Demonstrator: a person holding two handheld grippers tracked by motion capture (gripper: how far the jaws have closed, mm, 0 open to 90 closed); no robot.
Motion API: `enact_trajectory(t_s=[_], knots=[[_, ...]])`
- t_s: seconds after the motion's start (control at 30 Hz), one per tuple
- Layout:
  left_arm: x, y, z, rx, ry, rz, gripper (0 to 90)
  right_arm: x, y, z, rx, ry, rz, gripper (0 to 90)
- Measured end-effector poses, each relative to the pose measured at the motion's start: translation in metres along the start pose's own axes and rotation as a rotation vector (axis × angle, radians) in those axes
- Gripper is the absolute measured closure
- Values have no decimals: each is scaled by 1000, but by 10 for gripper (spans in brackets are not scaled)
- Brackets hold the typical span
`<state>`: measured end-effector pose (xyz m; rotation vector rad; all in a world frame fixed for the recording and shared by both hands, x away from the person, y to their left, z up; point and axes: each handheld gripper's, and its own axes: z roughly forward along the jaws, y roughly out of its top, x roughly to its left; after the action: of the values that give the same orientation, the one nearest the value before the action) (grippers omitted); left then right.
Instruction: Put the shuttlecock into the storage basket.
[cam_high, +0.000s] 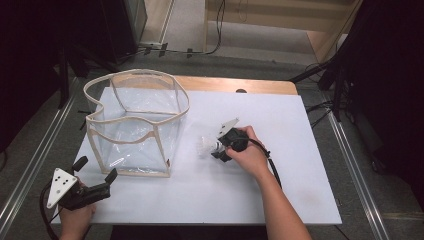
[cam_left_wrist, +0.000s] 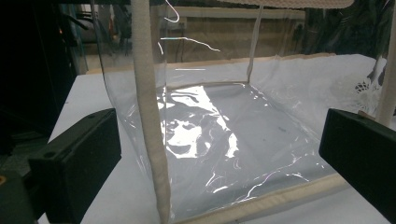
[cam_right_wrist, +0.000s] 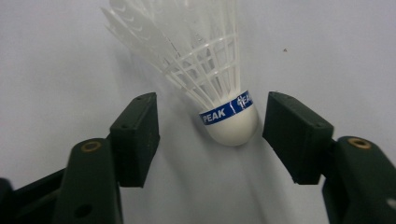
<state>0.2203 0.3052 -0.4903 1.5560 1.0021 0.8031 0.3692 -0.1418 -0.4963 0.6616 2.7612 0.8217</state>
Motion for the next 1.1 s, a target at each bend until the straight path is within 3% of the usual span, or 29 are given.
enact_trajectory(t_s=[0.17, 0.37, 0.7, 1.1], knots=[[0, 0, 0, 0, 0, -1, 0, -1, 0, 1, 0, -40, 17, 456], [0, 0, 0, -1, 0, -2, 0, -3, -1, 1, -6, -51, 28, 609], [1, 0, 0, 0, 1, -3, 0, -6, -1, -4, -24, -50, 68, 617], [0, 0, 0, 0, 0, -1, 0, -11, 0, -23, -101, -22, 128, 618]])
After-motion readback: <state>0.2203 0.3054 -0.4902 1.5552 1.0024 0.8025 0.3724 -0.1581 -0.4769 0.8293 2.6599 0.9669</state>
